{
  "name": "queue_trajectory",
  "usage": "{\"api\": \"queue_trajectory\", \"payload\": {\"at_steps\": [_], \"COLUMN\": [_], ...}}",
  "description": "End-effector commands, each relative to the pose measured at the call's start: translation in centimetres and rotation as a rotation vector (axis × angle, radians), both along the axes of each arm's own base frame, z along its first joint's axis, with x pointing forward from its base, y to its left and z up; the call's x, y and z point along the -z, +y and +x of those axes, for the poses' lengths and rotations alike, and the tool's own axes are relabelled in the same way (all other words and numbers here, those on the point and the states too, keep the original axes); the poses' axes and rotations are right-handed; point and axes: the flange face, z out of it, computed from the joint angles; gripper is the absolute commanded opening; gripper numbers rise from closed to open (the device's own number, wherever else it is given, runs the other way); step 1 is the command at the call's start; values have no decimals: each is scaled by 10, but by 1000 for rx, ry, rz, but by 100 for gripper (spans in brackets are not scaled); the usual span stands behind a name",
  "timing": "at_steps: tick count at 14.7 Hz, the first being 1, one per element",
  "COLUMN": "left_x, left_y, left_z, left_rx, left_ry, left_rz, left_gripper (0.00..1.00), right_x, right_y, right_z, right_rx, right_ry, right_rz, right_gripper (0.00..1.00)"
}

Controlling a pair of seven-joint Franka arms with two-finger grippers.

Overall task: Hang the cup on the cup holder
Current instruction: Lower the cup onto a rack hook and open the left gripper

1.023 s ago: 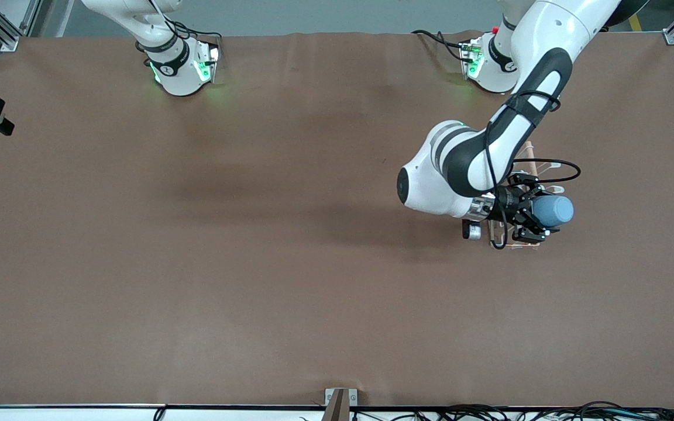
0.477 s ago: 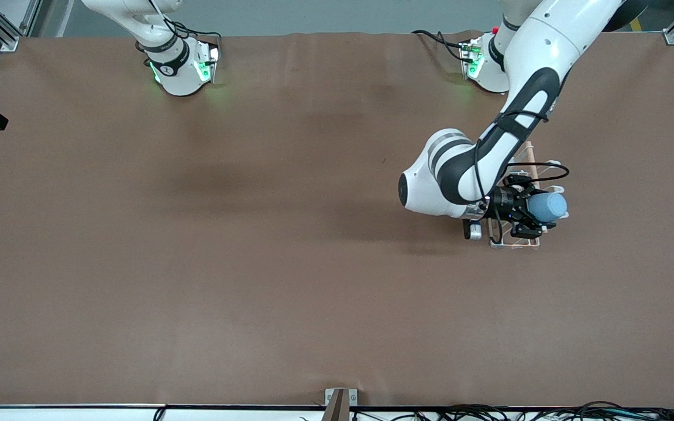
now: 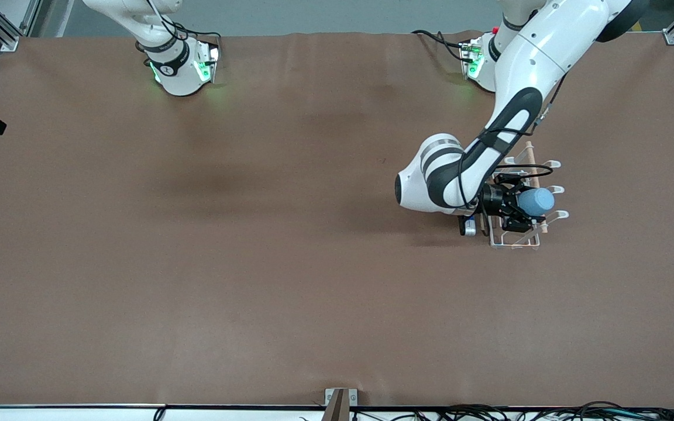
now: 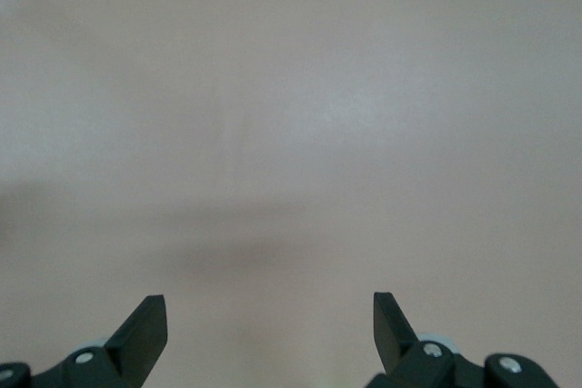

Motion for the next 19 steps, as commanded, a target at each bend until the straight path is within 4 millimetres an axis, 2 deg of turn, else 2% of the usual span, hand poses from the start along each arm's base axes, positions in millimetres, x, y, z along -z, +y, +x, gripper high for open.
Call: {"api": "queue_trajectory", "payload": {"at_steps": [1,2,3,5,7,10,14,16,19], "left_x": [8,11,9,3,-21,-84,-184,-230,-284], "left_y": [-3,-2,-3,-2,0,-3,-9,-8,-13], "left_z": [6,7,7,8,19,36,64,67,67], "left_rx": [20,17,15,11,-13,-125,-264,-365,-526], "left_ry": [-17,-18,-34,-51,-88,-174,-322,-451,-669], "left_rz": [15,12,12,11,-3,-115,-322,-431,-564], "left_gripper": [63,88,100,100,100,100,100,100,100], "right_x": [5,5,7,10,10,10,11,12,14], "right_y": [5,7,10,12,11,9,10,10,9], "right_z": [-4,-4,-3,-1,0,0,2,2,3], "right_rx": [9,3,-5,-5,-6,2,3,3,4], "right_ry": [29,31,34,37,33,34,35,38,40], "right_rz": [-11,-11,-14,-14,-22,-59,-59,-58,-56], "right_gripper": [100,100,100,100,100,100,100,100,100]}}
